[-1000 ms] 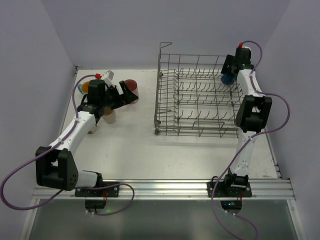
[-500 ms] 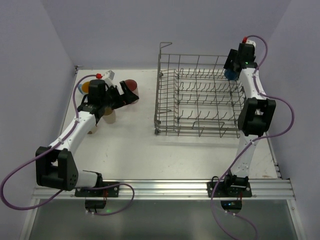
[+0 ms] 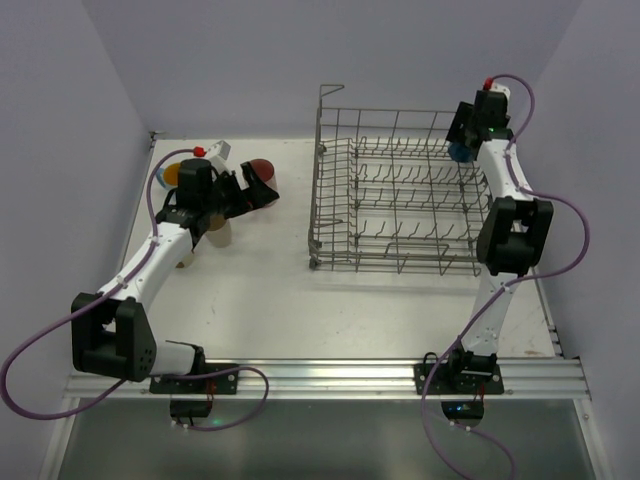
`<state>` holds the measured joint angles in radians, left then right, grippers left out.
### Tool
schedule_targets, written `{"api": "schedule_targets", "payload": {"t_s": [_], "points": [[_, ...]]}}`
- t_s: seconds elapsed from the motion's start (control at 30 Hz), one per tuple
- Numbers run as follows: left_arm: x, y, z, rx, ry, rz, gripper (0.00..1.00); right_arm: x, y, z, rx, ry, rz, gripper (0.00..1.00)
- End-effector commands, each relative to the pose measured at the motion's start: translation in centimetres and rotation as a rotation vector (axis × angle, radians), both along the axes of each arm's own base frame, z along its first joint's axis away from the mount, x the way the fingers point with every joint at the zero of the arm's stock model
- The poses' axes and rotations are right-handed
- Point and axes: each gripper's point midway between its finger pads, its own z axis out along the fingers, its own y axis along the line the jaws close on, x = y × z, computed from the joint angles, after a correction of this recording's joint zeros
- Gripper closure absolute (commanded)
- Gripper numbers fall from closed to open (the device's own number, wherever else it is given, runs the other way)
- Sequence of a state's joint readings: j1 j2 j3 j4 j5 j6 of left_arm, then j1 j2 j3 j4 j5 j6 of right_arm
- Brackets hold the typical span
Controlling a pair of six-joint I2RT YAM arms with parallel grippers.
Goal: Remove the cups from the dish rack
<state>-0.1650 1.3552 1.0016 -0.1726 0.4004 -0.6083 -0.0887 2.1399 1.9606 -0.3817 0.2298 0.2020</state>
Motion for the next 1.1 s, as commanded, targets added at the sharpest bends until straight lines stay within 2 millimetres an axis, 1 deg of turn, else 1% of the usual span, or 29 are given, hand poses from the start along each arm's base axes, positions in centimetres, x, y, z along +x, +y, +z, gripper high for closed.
{"api": "schedule_targets", "payload": {"t_s": [0.0,0.1,0.17,0.2,0.3,0.33,0.4,0.43,0.47,0.57,0.6,0.63,0.67,0.73,0.77,0.8,0.83,0.87,0.9,0.93,0.97,1.0,1.03,1.07], "points": [[0.2,-0.5,2.9,-0.011,-0.083,-0.029,0.04,-0.4,0.9,10.8,-0.017,-0.253,-0.023,1.00],[0.1,-0.5,3.4,-0.009,-0.091,-0.027,0.04,-0.9,1.3,11.6,-0.008,-0.268,-0.024,1.00],[-0.1,-0.5,3.6,-0.010,-0.094,-0.031,0.04,-1.4,1.3,12.1,-0.016,-0.279,-0.031,1.00],[-0.2,-0.6,3.7,-0.014,-0.095,-0.037,0.04,-1.4,1.4,12.0,-0.015,-0.273,-0.029,1.00],[-0.5,-0.7,4.0,-0.015,-0.099,-0.046,0.04,-1.7,1.6,12.8,-0.018,-0.282,-0.031,1.00],[-0.6,-0.7,4.1,-0.013,-0.103,-0.047,0.04,-1.9,1.5,12.6,-0.019,-0.277,-0.033,1.00],[-0.6,-0.7,4.5,-0.016,-0.108,-0.051,0.04,-2.3,1.9,13.3,-0.015,-0.289,-0.030,1.00],[-0.7,-0.8,4.7,-0.018,-0.111,-0.054,0.04,-2.5,2.1,13.2,-0.015,-0.285,-0.027,1.00],[-0.6,-0.9,5.2,-0.023,-0.120,-0.061,0.04,-2.9,2.4,13.8,-0.015,-0.292,-0.022,1.00],[-0.6,-1.2,6.0,-0.027,-0.135,-0.073,0.04,-3.5,3.3,13.6,0.004,-0.284,-0.003,1.00],[-0.4,-1.3,6.7,-0.029,-0.150,-0.076,0.04,-4.0,3.7,13.7,0.018,-0.284,-0.001,1.00],[-0.4,-1.5,6.9,-0.032,-0.151,-0.080,0.04,-4.2,4.0,13.8,0.025,-0.282,0.002,1.00],[-0.4,-1.9,7.2,-0.038,-0.155,-0.091,0.04,-4.4,4.4,13.9,0.039,-0.283,0.003,1.00],[-0.3,-2.5,8.4,-0.050,-0.171,-0.104,0.05,-5.0,4.5,13.9,0.048,-0.273,0.002,1.00],[-0.4,-3.1,8.7,-0.054,-0.176,-0.120,0.05,-5.1,6.3,13.6,0.063,-0.262,0.030,1.00],[-0.3,-3.5,9.7,-0.058,-0.196,-0.126,0.05,-5.4,6.7,13.9,0.068,-0.263,0.037,1.00],[-0.3,-3.8,10.2,-0.063,-0.206,-0.131,0.06,-5.6,7.1,13.9,0.072,-0.260,0.045,1.00],[-0.4,-4.6,10.5,-0.065,-0.209,-0.151,0.06,-5.8,8.0,13.8,0.085,-0.251,0.058,1.00],[-0.4,-5.1,11.6,-0.075,-0.228,-0.163,0.06,-6.1,8.5,13.7,0.096,-0.246,0.071,1.00],[-0.4,-5.6,11.9,-0.082,-0.232,-0.177,0.06,-6.3,8.9,13.6,0.102,-0.242,0.077,1.00],[-0.5,-6.8,11.8,-0.094,-0.222,-0.216,0.06,-6.6,9.5,13.5,0.119,-0.240,0.085,1.00],[-0.5,-7.4,12.2,-0.113,-0.229,-0.234,0.06,-6.8,10.1,12.8,0.139,-0.225,0.102,1.00],[-0.4,-8.0,12.8,-0.131,-0.237,-0.254,0.06,-7.2,10.4,13.1,0.158,-0.233,0.111,1.00],[-0.6,-9.1,12.5,-0.155,-0.221,-0.300,0.06,-7.4,10.7,12.9,0.186,-0.231,0.112,1.00]]}}
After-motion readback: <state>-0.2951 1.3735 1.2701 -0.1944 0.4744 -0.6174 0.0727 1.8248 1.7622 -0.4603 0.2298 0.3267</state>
